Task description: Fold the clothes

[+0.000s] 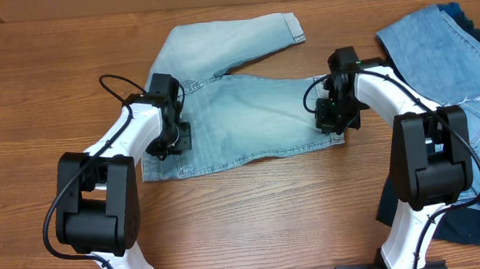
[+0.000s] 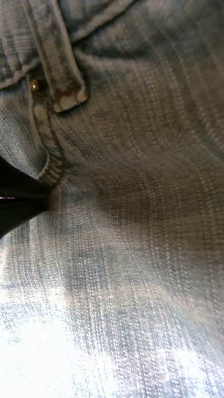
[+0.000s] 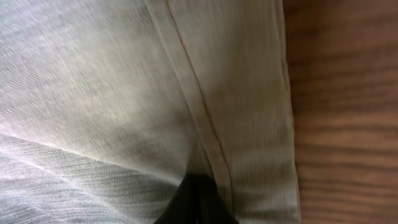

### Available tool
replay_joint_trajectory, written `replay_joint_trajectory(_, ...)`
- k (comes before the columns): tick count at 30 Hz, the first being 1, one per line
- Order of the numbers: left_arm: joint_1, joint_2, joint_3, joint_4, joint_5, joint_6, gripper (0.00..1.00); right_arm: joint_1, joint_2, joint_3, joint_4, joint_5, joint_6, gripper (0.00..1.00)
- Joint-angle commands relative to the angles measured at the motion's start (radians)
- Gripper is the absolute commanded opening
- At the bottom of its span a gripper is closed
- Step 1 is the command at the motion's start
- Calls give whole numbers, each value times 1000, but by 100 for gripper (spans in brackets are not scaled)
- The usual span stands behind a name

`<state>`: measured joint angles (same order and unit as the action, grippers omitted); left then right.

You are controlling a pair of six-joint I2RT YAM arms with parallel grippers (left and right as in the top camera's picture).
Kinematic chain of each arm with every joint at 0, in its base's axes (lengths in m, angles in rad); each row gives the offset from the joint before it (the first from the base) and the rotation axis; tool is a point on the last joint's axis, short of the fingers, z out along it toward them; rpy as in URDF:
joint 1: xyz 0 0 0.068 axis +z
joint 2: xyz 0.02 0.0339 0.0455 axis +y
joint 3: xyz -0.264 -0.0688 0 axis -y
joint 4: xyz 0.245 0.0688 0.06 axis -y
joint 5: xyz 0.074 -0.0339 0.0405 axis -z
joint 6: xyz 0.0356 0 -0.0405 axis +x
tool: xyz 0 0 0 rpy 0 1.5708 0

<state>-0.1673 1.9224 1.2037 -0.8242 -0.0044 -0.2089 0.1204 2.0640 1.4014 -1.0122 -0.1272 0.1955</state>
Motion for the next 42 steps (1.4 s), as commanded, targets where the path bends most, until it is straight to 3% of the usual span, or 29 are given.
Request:
replay_joint_trajectory(1, -11, 54, -74, -86, 11, -17, 4, 0, 35, -97, -46, 31, 42, 4)
replay_joint_trajectory(5, -13, 49, -73, -108, -11, -17, 4, 0, 5, -96, -53, 14, 45, 4)
replay_joint_trajectory(9, -13, 45, -73, -90, -11, -24, 4, 0, -147, -91, 7, 15, 40, 4)
replay_joint_trajectory(13, -13, 45, -73, -79, -3, -24, 4, 0, -273, -91, 255, 74, -23, 4)
replay_joint_trajectory(18, -13, 45, -73, -67, 23, -23, 4, 0, -206, -128, 522, 83, -47, 4)
replay_joint_trajectory(26, -13, 45, -73, -64, 31, -23, 4, 0, -36, -132, 689, 81, -47, 4)
replay_joint_trajectory(29, -13, 45, -73, -64, 31, -24, 4, 0, 11, -132, 693, 82, -47, 4)
replay_joint_trajectory(37, -13, 44, -73, -60, 39, -15, 4, 0, 58, -142, 365, 124, -23, 4)
replay_joint_trajectory(42, -13, 44, -73, -79, 36, 27, 4, -4, 58, -287, 343, 156, 28, 4)
